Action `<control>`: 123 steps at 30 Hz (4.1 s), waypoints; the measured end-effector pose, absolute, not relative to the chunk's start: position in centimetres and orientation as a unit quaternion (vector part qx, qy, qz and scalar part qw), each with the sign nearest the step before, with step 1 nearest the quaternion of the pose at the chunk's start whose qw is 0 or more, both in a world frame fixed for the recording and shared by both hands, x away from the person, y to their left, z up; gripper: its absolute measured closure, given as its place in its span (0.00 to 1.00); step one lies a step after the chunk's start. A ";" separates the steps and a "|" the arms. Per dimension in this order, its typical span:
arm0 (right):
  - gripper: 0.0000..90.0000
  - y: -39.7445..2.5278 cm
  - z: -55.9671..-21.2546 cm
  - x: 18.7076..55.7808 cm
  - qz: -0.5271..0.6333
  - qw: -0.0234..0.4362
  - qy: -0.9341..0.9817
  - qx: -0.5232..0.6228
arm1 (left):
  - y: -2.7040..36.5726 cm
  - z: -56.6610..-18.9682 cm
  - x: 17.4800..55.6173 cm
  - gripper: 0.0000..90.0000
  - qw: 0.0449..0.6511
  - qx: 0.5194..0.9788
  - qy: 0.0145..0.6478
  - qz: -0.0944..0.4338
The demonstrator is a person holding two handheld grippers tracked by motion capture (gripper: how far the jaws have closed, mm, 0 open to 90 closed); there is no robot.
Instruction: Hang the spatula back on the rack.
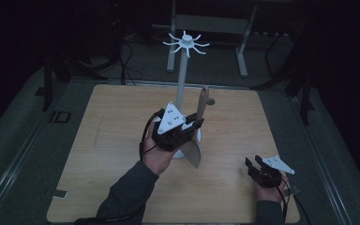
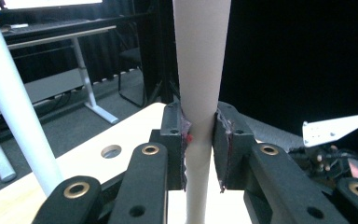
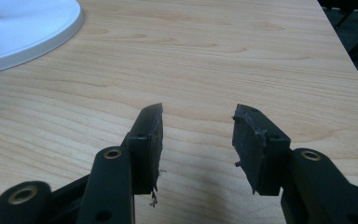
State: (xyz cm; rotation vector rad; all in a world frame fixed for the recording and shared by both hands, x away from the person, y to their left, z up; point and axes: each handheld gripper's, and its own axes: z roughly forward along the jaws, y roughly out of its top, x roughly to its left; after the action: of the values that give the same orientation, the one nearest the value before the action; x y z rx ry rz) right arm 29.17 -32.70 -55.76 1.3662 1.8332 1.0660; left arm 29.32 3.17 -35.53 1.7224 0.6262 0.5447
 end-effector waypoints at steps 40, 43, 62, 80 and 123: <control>0.59 -32.7 -55.8 29.2 0.403 0.305 0.692 0.516 | 2.7 -32.6 29.9 0.84 0.542 0.678 0.370 0.331; 0.59 -32.7 -55.8 29.1 0.403 0.305 0.691 0.516 | 2.6 -32.4 29.9 0.84 0.537 0.673 0.378 0.340; 0.59 -32.7 -55.8 29.1 0.403 0.306 0.691 0.516 | 2.3 -32.3 31.0 0.84 0.505 0.668 0.399 0.373; 0.59 -32.7 -55.8 29.1 0.404 0.306 0.690 0.516 | 2.2 -32.2 32.1 0.84 0.465 0.667 0.420 0.403; 0.59 -32.7 -55.8 29.1 0.405 0.305 0.691 0.515 | 0.7 -32.3 33.1 0.83 0.388 0.655 0.442 0.475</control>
State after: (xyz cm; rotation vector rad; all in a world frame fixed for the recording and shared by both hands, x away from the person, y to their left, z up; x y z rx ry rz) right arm 29.09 -32.71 -55.76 1.3636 1.8289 1.0730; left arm 33.06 0.66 -32.31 1.6652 1.1238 1.2096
